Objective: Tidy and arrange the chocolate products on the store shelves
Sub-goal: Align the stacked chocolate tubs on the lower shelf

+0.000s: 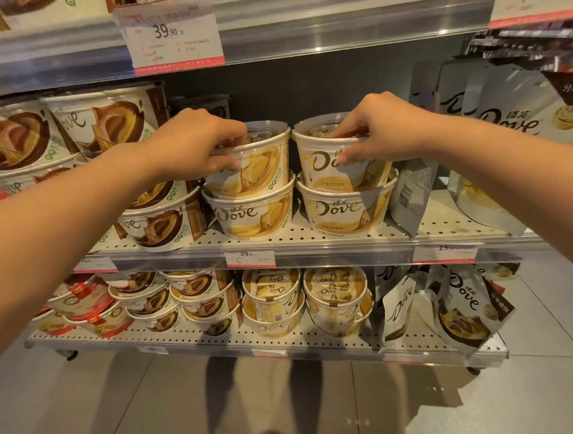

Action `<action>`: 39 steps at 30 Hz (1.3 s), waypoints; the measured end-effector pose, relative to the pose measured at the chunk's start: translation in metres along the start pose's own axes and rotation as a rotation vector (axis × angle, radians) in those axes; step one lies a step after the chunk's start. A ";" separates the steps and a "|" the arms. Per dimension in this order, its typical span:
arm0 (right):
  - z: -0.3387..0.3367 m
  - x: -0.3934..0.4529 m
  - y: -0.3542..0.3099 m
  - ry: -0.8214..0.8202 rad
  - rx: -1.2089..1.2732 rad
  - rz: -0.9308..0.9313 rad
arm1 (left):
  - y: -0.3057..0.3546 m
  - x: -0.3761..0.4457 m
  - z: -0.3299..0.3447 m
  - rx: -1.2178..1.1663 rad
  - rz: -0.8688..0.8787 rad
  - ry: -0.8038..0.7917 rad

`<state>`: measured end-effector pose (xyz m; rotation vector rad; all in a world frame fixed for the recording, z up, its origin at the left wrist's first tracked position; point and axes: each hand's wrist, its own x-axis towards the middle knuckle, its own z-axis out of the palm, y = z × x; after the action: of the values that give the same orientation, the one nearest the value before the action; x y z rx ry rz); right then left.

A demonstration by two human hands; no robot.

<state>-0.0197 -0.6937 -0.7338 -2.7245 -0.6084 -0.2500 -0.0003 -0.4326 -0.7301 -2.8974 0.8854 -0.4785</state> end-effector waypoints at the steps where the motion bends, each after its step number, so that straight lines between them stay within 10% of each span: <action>1: 0.002 0.000 0.000 0.023 -0.009 0.007 | 0.000 0.000 0.000 0.001 0.005 0.002; 18: 0.029 -0.006 -0.007 0.158 -0.370 -0.029 | 0.022 -0.019 0.027 0.047 -0.123 0.164; 24: 0.052 -0.050 -0.012 0.518 -0.232 -0.366 | 0.046 -0.058 0.035 -0.036 -0.039 0.430; 32: 0.161 -0.109 0.033 -0.121 -0.293 -0.396 | 0.063 -0.115 0.154 -0.159 0.136 0.020; 39: 0.214 -0.089 0.072 -0.213 -0.552 -0.205 | 0.066 -0.070 0.234 -0.196 -0.093 -0.252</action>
<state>-0.0470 -0.7116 -0.9739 -3.2451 -1.0104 -0.1999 -0.0169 -0.4533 -0.9820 -3.0923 0.8031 -0.0283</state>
